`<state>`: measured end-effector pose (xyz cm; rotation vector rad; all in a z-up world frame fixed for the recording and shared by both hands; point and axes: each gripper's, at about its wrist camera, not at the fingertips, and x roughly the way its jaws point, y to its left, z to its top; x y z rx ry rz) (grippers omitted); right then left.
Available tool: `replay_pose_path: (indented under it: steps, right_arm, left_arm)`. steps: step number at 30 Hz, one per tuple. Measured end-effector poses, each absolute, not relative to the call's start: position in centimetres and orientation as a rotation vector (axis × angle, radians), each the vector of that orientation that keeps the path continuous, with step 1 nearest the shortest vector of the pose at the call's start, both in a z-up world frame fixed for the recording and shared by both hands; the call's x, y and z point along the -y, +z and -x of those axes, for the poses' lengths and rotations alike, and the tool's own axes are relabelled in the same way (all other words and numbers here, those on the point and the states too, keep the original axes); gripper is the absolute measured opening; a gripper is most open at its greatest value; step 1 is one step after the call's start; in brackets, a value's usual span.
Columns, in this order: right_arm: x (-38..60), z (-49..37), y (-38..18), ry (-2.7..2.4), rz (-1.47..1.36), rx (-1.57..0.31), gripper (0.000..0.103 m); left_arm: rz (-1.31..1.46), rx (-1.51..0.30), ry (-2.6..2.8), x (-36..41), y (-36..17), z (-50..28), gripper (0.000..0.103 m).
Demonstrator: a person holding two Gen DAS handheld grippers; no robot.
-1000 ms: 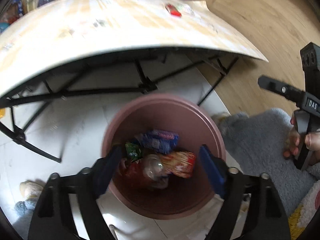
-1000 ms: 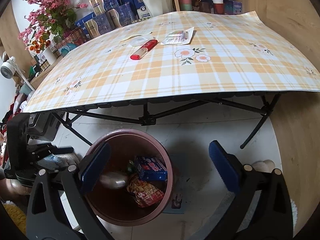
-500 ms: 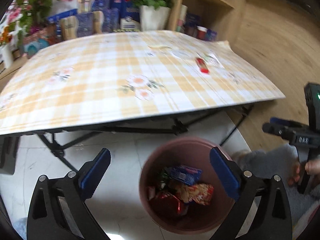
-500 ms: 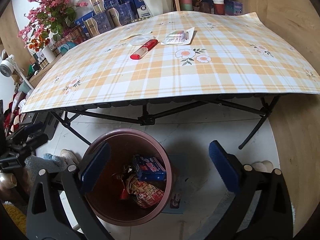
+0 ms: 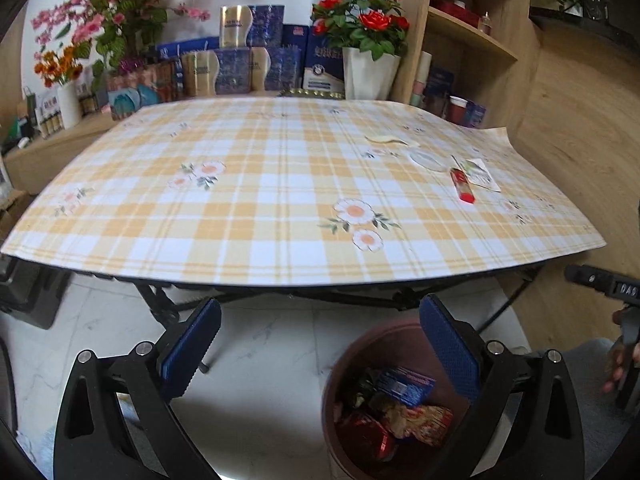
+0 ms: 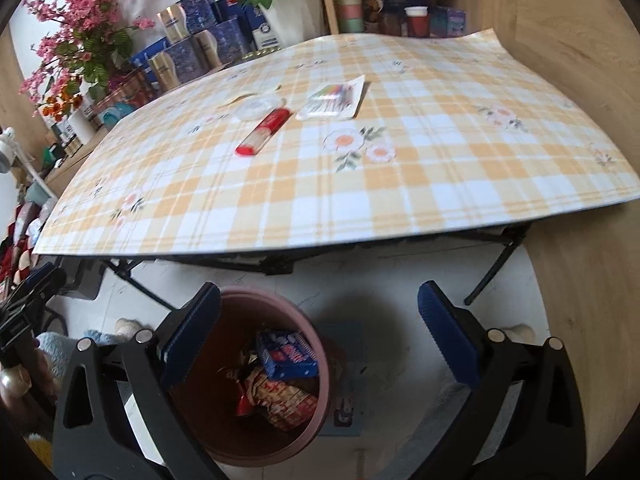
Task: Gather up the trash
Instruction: 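Move both tools back toward the table items, then grasp the red lighter with the right tool and lift it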
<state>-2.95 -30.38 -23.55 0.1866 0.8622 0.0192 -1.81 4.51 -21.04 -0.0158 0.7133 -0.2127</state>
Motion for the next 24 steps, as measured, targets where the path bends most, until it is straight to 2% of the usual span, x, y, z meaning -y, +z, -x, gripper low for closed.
replay_pose_path:
  steps: [11,16,19,24]
  right_arm:
    - [29.2,-2.9,-22.4,0.032,-0.169,-0.86,0.096]
    - [27.2,-7.0,-22.3,0.081,-0.17,-0.863,0.084]
    - [25.7,-9.6,-22.6,0.082,-0.133,-0.885,0.071]
    - [24.3,-13.6,-23.2,0.065,-0.147,-0.914,0.065]
  left_arm:
    - [-0.065,-0.621,-0.136,-4.6,-20.6,1.0,0.097]
    - [-0.007,-0.636,-0.108,-5.8,-20.7,-0.3,0.097]
    - [0.011,-0.647,-0.096,-6.3,-20.9,-0.9,0.097]
    - [0.027,-0.664,-0.076,-7.1,-21.3,-1.5,0.097]
